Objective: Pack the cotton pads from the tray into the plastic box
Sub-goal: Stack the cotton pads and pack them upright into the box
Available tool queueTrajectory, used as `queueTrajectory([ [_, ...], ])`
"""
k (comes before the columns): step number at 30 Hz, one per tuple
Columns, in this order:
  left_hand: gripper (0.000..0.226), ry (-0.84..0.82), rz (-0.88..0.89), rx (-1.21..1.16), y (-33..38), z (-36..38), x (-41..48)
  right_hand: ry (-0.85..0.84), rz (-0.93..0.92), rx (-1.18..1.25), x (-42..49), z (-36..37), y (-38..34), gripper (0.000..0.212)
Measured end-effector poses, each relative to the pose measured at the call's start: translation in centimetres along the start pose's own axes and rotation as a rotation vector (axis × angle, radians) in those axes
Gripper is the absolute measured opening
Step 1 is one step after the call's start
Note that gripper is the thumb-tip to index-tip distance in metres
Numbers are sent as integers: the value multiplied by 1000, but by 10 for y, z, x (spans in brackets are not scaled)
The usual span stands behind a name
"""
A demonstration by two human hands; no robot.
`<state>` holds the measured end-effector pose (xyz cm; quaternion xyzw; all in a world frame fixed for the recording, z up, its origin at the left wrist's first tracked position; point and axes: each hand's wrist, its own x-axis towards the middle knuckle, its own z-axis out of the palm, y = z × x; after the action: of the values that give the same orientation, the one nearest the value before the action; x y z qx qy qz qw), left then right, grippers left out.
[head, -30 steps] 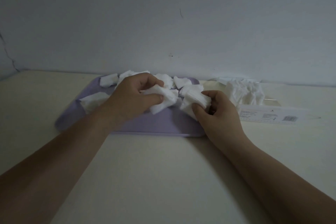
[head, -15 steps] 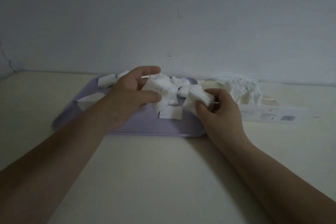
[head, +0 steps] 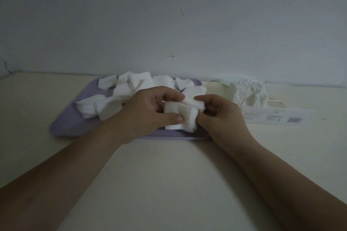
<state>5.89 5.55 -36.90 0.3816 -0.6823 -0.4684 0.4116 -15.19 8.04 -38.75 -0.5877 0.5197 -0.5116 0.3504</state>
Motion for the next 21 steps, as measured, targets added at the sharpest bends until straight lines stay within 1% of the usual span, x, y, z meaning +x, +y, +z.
queueTrajectory([
  [4,29,104,7,-22,-3,7,1,-35,-14,15,2,-1,2,33],
  [8,28,130,59,74,-7,7,0,-101,-48,-19,2,-1,1,35],
  [11,28,154,130,194,-12,9,2,-192,-23,20,3,-4,0,49],
  [13,28,180,153,232,-13,10,3,-256,-24,-32,2,-5,-1,62],
  [15,28,177,152,199,-13,10,3,-242,-67,-111,-1,-3,-1,67],
  [18,21,173,175,171,-11,12,1,-180,-132,-208,-1,-1,-2,59],
  [21,11,173,184,123,-10,8,2,-171,-127,-243,0,-3,-2,59],
])
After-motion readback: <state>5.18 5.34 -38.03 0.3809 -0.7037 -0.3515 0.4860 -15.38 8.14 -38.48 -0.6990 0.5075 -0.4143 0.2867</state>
